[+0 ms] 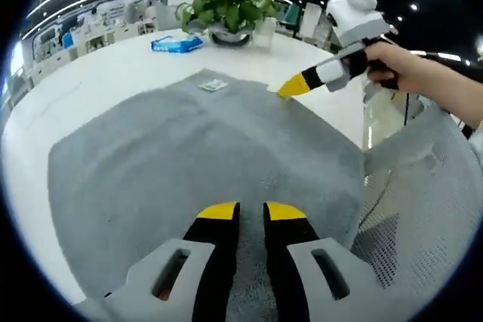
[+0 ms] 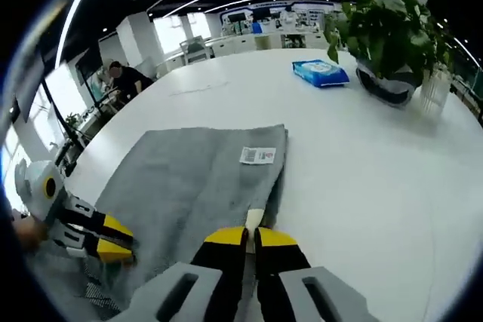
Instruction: Open the folded towel by lifting each exposed corner and separating the folded layers until the towel lies flat within the target outline without major curled edges
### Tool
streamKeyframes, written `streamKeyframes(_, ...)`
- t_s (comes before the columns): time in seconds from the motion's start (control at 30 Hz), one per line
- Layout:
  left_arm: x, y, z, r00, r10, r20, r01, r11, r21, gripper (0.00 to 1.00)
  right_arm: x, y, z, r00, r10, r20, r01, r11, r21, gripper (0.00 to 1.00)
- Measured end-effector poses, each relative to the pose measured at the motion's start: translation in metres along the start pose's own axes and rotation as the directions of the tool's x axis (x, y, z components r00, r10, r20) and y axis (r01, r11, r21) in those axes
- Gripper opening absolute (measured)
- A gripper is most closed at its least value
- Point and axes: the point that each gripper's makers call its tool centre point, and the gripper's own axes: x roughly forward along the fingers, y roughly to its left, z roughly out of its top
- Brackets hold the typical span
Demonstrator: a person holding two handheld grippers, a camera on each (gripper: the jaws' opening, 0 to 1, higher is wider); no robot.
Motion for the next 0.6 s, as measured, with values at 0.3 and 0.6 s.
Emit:
streamKeyframes(0.3,-0.009,0.031,0.058,0.984,0.024,0.176,0.023,0.966,-0.258,0.12,0.010,0.061,0.012,0.994,0.109,0.025,-0.105,0.989,-0.108,0.00)
streamKeyframes(0.6,0.018,0.028,0.069,0.984,-0.033,0.175,0.094,0.931,-0.354,0.13,0.023,0.078,0.002,0.991,0.134,-0.012,-0.134,0.974,-0.182,0.00)
